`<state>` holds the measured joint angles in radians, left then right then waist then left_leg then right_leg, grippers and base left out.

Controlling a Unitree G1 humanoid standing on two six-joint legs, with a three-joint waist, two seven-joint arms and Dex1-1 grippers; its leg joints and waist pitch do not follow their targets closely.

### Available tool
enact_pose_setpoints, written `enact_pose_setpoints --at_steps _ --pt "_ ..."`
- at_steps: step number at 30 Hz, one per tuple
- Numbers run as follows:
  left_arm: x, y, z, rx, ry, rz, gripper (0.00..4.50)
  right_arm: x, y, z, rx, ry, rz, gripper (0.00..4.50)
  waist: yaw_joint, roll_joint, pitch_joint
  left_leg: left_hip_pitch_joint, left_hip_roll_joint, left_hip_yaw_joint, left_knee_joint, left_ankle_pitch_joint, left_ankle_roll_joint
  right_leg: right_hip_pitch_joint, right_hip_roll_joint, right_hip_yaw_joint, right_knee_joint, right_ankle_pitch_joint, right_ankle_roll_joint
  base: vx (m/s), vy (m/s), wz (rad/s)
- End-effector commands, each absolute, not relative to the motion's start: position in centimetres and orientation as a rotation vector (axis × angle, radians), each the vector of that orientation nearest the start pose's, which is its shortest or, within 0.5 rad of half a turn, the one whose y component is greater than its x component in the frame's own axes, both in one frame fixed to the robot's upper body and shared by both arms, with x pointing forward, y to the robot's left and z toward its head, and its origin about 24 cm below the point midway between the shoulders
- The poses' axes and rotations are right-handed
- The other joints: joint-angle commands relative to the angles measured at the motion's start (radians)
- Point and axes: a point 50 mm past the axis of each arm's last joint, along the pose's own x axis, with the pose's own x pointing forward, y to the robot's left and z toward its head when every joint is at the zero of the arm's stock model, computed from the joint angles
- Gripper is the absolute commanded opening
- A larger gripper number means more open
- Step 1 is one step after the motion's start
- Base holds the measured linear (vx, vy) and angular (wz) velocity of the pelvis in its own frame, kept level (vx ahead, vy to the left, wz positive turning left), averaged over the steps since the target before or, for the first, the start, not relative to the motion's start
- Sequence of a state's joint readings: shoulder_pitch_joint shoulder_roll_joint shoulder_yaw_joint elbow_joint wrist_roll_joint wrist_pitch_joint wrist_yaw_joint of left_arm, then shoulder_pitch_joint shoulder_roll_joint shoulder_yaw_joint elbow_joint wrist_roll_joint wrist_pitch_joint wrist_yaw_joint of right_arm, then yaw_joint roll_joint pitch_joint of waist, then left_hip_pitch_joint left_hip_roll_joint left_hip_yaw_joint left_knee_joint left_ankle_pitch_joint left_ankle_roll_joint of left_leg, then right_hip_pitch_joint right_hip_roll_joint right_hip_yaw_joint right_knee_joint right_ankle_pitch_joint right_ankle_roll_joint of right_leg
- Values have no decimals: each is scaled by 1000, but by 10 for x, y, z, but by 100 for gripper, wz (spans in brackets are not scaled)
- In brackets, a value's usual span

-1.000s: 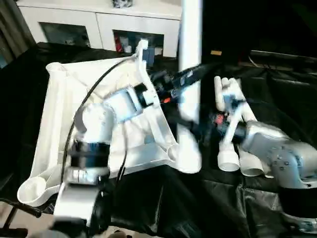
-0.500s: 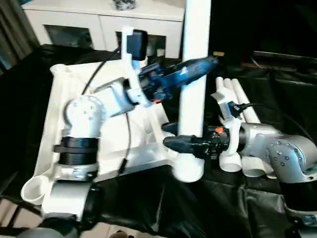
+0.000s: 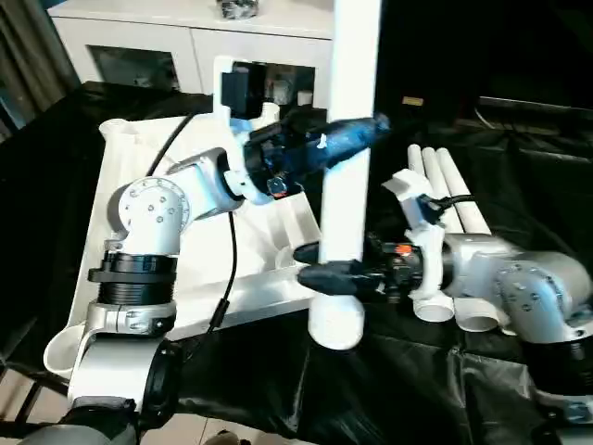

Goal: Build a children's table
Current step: Pick table leg

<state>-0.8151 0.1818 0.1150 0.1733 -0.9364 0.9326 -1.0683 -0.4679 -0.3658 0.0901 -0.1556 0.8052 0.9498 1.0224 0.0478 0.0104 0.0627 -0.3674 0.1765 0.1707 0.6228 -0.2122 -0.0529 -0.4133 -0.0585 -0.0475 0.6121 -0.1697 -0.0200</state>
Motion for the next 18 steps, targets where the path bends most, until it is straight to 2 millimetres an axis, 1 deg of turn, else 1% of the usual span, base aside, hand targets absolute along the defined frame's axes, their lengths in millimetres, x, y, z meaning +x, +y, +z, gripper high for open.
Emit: enact_pose_setpoints --at_steps 1,2,3,4,5,6,7,8,9,10,11,12,13,14,15,16,17,18 --pt "311 70 215 -655 6 -1615 247 278 -106 136 345 298 1288 195 -3 -7 -76 3 38 -9 -66 -26 27 64 -66 40 -70 -202 -204 0 0 0" --pt "313 70 213 -650 11 -1581 253 281 -105 135 329 292 1244 195 -3 -5 -77 5 35 -8 -66 -33 15 65 -65 41 -71 -209 -199 0 0 0" --pt "316 70 212 -632 10 -1544 266 284 -105 134 319 290 1200 195 -3 -5 -77 9 35 -6 -66 -50 13 64 -64 43 -75 -220 -196 0 0 0" --pt "319 69 208 -564 16 -1472 282 288 -106 132 306 284 1132 195 -1 -4 -77 10 37 -8 -67 -52 10 64 -66 43 -74 -220 -195 0 0 0" --pt "323 66 204 -459 19 -1360 292 290 -107 132 291 272 1068 194 -4 -4 -75 5 41 -12 -72 -55 3 66 -67 43 -73 -221 -188 0 0 0" --pt "324 65 201 -376 11 -1287 292 292 -108 132 284 262 1019 194 -5 -4 -75 6 39 -10 -71 -56 0 66 -65 43 -73 -223 -183 0 0 0" --pt "323 62 198 -307 19 -1203 292 293 -107 132 287 257 965 194 -7 -4 -77 4 43 -12 -72 -43 -4 68 -67 45 -68 -193 -180 0 0 0" --pt "323 62 198 -301 21 -1195 292 293 -107 132 288 257 960 194 -6 -3 -79 4 42 -11 -70 -35 -3 70 -67 45 -65 -177 -183 0 0 0" --pt "323 59 197 -276 34 -1132 292 292 -106 134 284 248 949 193 -6 -3 -79 4 42 -11 -70 -35 -3 70 -67 45 -65 -177 -183 0 0 0" --pt "324 58 196 -260 41 -1087 292 291 -105 134 281 241 944 193 -4 -4 -80 2 40 -10 -68 -18 6 71 -65 45 -62 -134 -193 0 0 0" --pt "325 57 194 -267 66 -1035 292 290 -104 136 279 233 941 193 -4 -4 -80 1 38 -9 -67 -16 10 71 -64 45 -62 -126 -196 0 0 0" --pt "327 56 192 -282 80 -972 292 290 -103 137 280 223 934 192 -3 -5 -80 -2 38 -10 -67 -19 13 74 -66 45 -59 -116 -204 0 0 0" --pt "328 55 191 -294 85 -937 264 290 -102 138 281 215 924 191 -4 -6 -79 -2 36 -9 -66 -28 19 73 -66 44 -64 -128 -207 0 0 0" --pt "329 54 191 -306 79 -919 264 290 -101 138 282 210 920 191 -5 -9 -77 -3 35 -8 -66 -37 22 72 -66 44 -68 -150 -205 0 0 0" --pt "331 54 192 -346 57 -877 257 289 -99 140 281 200 915 191 -6 -15 -76 -4 34 -7 -67 -42 22 73 -65 44 -70 -165 -201 0 0 0" --pt "332 53 193 -366 43 -855 253 289 -99 140 281 196 911 190 -6 -14 -76 -5 34 -9 -67 -47 22 74 -66 43 -73 -189 -194 0 0 0" --pt "333 53 193 -378 35 -841 239 289 -98 141 280 195 909 190 -8 -14 -74 -5 33 -9 -67 -55 24 72 -66 43 -77 -217 -183 0 0 0" --pt "334 53 194 -405 26 -817 239 289 -97 141 274 191 916 190 -8 -18 -74 -5 32 -8 -67 -60 24 72 -65 42 -78 -232 -176 0 0 0"
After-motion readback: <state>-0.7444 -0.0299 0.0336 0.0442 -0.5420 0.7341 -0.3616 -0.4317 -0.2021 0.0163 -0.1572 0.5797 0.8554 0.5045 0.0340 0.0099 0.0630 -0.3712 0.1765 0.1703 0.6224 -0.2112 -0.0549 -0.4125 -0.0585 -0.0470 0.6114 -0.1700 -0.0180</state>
